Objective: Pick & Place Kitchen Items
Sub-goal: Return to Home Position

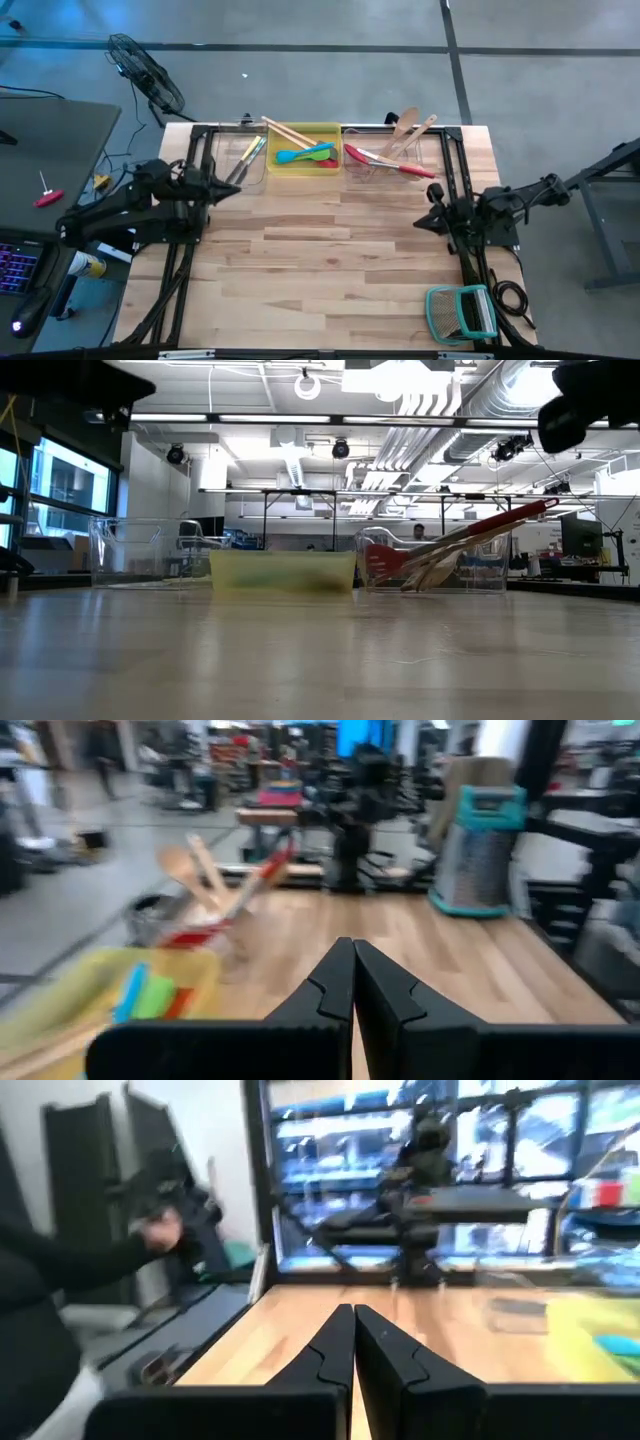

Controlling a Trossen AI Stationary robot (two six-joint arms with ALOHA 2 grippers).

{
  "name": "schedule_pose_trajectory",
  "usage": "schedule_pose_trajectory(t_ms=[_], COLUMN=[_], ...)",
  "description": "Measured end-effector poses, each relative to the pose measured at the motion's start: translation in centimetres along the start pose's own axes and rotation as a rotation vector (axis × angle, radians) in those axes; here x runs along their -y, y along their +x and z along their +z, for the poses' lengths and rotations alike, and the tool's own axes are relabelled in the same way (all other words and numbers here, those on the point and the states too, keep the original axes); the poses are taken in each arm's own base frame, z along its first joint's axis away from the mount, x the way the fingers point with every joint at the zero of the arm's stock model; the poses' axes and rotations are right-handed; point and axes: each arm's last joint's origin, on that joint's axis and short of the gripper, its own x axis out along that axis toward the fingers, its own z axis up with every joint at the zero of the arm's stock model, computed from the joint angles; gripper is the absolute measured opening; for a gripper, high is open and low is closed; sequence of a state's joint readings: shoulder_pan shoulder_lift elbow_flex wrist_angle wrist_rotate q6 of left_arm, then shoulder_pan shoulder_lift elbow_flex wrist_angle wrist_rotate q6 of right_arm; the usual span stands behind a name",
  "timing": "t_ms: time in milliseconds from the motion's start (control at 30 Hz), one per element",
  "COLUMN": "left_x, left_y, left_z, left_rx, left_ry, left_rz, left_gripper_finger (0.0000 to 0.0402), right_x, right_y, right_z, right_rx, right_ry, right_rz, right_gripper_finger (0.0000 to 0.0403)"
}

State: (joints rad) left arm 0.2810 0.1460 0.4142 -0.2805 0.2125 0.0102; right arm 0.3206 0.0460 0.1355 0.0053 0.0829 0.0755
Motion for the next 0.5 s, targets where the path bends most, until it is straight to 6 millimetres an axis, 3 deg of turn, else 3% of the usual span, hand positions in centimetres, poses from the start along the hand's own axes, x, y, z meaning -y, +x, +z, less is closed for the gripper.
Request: schedule_pose_trajectory(t_ms=[167,233,500], left_x=[0.2,0.2,-0.1], left_y=[-0.2,0.0,2.0], left_z=[-3.0,-4.1,-8.5], left_rx=[-0.002,0.022,0.039], left_ry=[-0.041,-0.039,-0.110], left_rz=[-0.045,-0.050,-0.085], left_gripper_finger=[0.0000,0.0000,0.0000], right_x=[0.1,0.0,0.5], right_y=[0.0,-0.1,0.0], right_z=[-1.3,-0.9,-1.4], right_rx=[0.028,0.050,0.015], right_ry=[0.005,0.005,0.009], right_rz=[0.013,0.040,-0.143], right_gripper_finger=[0.0003,0.0003,0.0003])
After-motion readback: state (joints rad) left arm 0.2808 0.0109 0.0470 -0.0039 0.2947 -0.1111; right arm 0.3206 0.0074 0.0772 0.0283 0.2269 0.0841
